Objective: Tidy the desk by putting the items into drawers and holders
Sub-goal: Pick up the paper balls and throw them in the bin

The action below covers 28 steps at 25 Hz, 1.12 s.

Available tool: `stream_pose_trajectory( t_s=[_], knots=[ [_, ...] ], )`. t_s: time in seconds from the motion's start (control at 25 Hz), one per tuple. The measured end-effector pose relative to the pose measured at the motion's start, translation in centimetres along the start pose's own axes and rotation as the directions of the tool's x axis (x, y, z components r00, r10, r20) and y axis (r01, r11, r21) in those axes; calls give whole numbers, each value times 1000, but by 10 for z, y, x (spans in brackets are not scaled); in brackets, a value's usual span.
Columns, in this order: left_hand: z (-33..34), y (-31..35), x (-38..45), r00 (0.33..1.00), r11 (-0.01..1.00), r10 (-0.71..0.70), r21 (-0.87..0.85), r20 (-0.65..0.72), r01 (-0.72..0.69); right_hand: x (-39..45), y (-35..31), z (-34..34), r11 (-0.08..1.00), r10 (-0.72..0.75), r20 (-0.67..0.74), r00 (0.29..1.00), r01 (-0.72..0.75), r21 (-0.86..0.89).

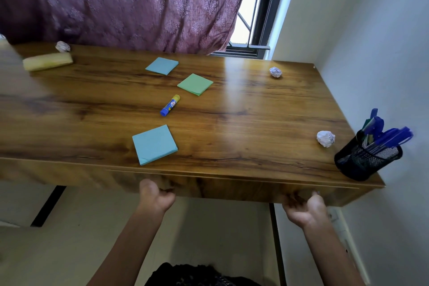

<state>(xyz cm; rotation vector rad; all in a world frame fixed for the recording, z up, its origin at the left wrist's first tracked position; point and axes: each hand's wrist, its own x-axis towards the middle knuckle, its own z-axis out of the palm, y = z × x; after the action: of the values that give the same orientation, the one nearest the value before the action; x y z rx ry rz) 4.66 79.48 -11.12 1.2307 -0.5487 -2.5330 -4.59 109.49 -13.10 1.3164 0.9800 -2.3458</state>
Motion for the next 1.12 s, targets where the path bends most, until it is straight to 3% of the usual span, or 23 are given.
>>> stream_pose_trajectory(
  t_s=[0.08, 0.24, 0.36, 0.56, 0.68, 0.8, 0.96, 1.12],
  knots=[
    [-18, 1, -5, 1000, 1000, -8, -5, 20, 8, -11, 7, -3, 1000, -6, 25, 1000, 6, -19],
    [-61, -8, -27, 987, 999, -34, -4, -158, 34, -32, 31, -21, 993, -19, 93, 995, 29, -110],
    [-92, -18, -54, 977, 999, 34, 4, -212, -34, -49, 52, -34, 971, -37, 130, 991, 66, -228],
    [-148, -17, -88, 935, 938, 257, 297, -242, -181, -75, 102, -42, 834, -79, 237, 968, 195, -516],
    [-168, -12, -111, 880, 801, 423, 542, -213, -254, -92, 135, -40, 689, -80, 362, 929, 314, -653],
    [-175, -1, -137, 798, 562, 598, 748, -73, -353, -113, 165, -25, 550, -71, 500, 863, 452, -702],
    [-195, 21, -144, 700, 290, 702, 846, 130, -447, -136, 205, -3, 436, -55, 667, 743, 619, -654],
    [-219, 54, -143, 607, 102, 756, 871, 247, -481, -156, 246, 22, 273, -69, 757, 650, 742, -612]
  ],
)
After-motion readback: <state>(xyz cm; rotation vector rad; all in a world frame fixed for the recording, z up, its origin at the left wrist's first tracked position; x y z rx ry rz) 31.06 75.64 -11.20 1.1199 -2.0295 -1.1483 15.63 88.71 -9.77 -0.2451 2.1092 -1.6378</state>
